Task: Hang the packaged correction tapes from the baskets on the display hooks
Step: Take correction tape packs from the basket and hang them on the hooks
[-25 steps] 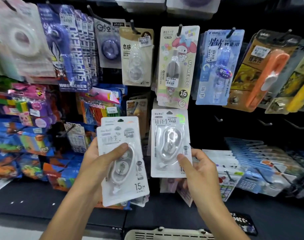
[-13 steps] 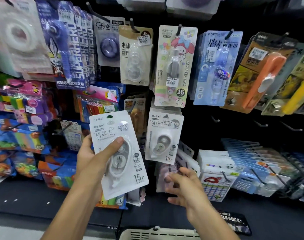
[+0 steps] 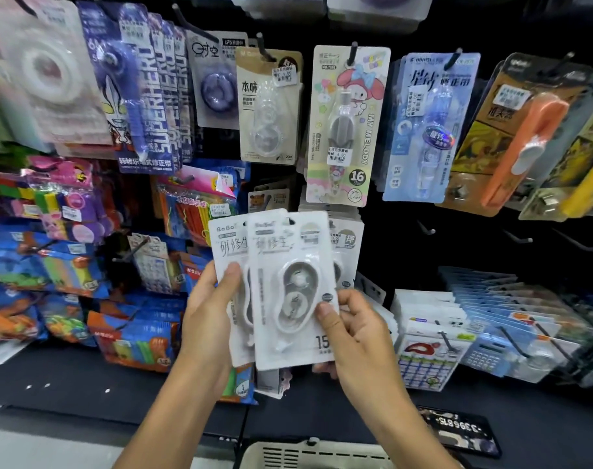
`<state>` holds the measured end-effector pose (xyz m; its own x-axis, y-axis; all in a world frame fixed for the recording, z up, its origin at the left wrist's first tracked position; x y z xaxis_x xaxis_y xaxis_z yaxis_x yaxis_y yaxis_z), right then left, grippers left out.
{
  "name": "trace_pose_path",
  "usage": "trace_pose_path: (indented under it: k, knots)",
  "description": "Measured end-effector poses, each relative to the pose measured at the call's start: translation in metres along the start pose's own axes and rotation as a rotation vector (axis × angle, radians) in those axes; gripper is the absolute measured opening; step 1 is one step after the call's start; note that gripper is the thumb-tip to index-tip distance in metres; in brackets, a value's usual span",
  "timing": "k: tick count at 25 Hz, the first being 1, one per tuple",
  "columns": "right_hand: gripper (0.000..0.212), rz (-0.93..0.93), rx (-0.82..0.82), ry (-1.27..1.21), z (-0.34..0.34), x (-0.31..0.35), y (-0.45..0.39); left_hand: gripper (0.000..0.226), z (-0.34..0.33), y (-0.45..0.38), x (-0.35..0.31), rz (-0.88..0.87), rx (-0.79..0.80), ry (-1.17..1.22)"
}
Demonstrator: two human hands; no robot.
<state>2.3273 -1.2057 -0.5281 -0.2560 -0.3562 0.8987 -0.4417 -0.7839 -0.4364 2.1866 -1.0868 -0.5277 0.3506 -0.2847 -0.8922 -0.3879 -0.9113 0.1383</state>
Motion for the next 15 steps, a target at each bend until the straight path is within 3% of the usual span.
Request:
trace_pose_path:
  k: [4, 11, 13, 15]
  knots:
    - [0.012, -0.020, -0.143, 0.085, 0.026, -0.006, -0.007, 0.032, 0.009, -0.002, -0.012, -0.131, -0.137, -0.094]
    - [0.010, -0.054, -0.256, 0.207, 0.045, -0.020, -0.015, 0.044, 0.014, -0.005, -0.024, -0.224, -0.142, -0.144]
    - [0.005, -0.143, -0.231, 0.230, 0.044, -0.031, -0.021, 0.042, 0.011, -0.006, -0.021, -0.228, -0.129, -0.170]
    - [0.021, -0.312, -0.201, 0.138, 0.041, -0.043, -0.024, 0.041, 0.008, -0.008, -0.019, -0.221, -0.130, -0.216]
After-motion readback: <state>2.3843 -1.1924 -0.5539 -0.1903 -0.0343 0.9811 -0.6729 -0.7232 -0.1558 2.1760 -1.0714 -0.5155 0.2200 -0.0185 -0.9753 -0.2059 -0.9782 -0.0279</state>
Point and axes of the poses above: each hand's wrist, its own y-axis away from the middle knuckle, its own z-axis out of the back of the hand, x = y × z, the point moved 5 cm from there along -y, towards the middle knuckle, and after that the axes turned 12 degrees about z, right-handed, at the moved point
